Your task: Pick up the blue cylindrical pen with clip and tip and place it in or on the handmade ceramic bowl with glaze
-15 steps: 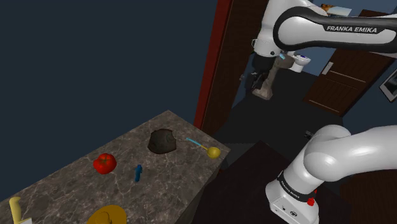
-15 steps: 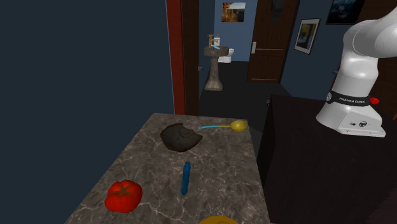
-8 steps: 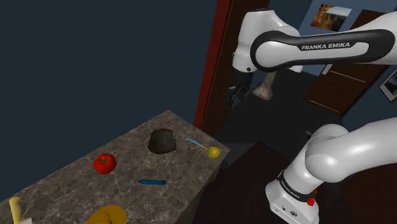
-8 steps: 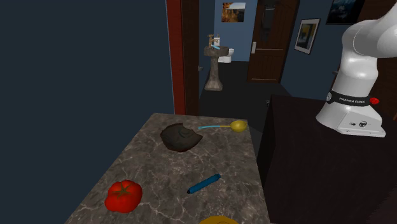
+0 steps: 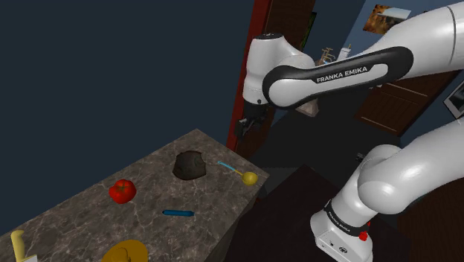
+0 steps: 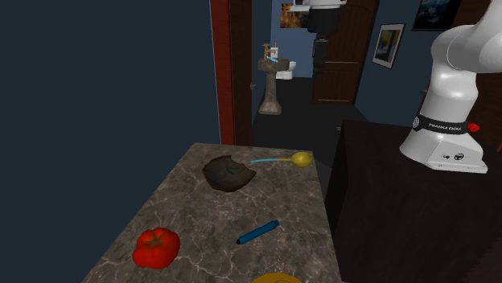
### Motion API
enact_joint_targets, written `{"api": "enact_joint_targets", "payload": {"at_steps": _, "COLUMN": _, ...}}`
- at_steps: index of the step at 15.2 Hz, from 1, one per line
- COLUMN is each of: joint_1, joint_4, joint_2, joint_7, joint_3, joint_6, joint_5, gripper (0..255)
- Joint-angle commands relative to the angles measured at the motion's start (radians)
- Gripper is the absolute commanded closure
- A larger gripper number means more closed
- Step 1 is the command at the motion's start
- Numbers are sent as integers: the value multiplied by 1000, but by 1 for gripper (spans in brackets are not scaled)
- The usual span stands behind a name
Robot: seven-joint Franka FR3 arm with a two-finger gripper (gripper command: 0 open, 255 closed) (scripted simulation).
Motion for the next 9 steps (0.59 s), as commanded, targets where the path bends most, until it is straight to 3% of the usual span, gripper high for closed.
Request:
{"api": "enact_joint_targets", "payload": {"at_steps": 1, "joint_1": 4, "joint_4": 14, "joint_2": 67, "joint_7": 49, "joint_3": 34, "joint_6": 53, "joint_5": -10, "gripper": 0}}
{"api": "enact_joint_targets", "payload": {"at_steps": 9, "joint_1": 19, "joint_4": 146, "joint_2": 368, "joint_7": 278, "joint_3": 143, "joint_6": 199, "joint_5": -141, "gripper": 0}}
